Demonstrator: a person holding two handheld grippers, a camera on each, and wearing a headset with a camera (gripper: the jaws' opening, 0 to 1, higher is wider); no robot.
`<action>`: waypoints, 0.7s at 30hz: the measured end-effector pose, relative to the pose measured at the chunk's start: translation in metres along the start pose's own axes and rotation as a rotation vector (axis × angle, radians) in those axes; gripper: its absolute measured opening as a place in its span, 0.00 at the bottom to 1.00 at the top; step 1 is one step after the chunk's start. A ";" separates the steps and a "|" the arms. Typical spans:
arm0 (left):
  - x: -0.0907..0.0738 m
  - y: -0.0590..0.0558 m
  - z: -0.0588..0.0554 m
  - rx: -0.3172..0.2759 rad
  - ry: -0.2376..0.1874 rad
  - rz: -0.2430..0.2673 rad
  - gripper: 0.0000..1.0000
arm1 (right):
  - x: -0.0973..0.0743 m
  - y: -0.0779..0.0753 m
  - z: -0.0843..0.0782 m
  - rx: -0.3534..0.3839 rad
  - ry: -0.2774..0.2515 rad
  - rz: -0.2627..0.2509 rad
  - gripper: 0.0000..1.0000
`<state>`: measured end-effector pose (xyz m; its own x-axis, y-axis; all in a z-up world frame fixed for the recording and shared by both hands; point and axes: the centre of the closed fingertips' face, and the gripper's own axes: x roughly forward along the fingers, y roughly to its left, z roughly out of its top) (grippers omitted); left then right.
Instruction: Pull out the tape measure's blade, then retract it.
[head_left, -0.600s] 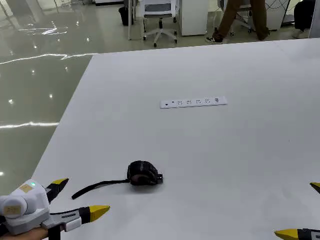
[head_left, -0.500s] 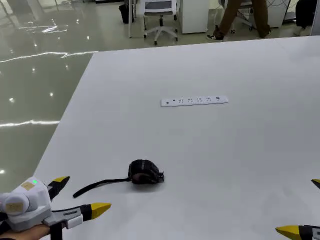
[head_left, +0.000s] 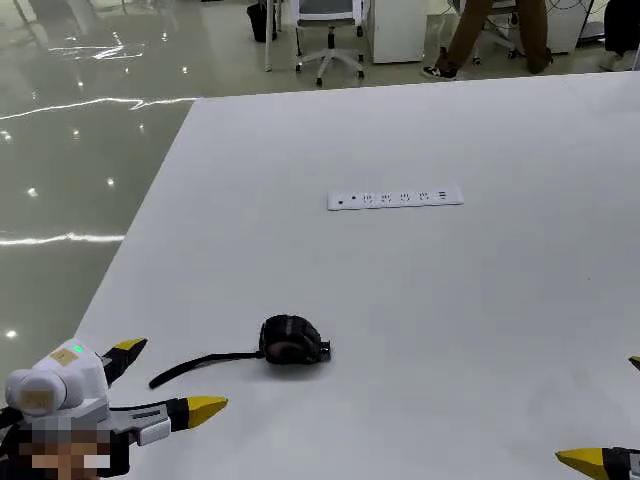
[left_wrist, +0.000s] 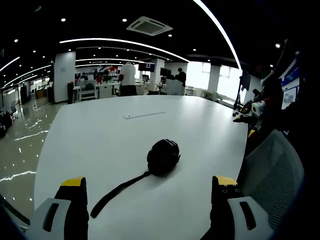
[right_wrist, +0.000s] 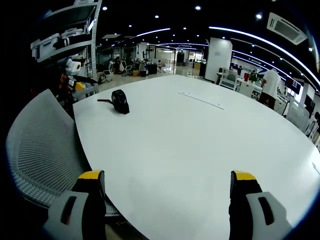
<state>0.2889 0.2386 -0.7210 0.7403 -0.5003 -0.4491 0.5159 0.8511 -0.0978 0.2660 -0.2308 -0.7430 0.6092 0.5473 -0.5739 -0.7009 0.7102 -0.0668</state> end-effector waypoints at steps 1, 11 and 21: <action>0.001 0.001 0.000 0.000 0.002 -0.001 1.00 | 0.000 0.000 0.001 -0.002 -0.002 0.001 1.00; 0.025 -0.001 0.013 0.088 0.039 -0.062 1.00 | 0.009 -0.006 0.011 -0.030 0.007 0.011 1.00; 0.066 -0.007 0.032 0.336 0.155 -0.178 1.00 | 0.033 -0.004 0.049 -0.125 -0.016 0.068 1.00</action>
<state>0.3477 0.1947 -0.7211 0.5659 -0.5833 -0.5827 0.7615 0.6407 0.0981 0.3069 -0.1938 -0.7218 0.5638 0.5997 -0.5678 -0.7809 0.6109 -0.1303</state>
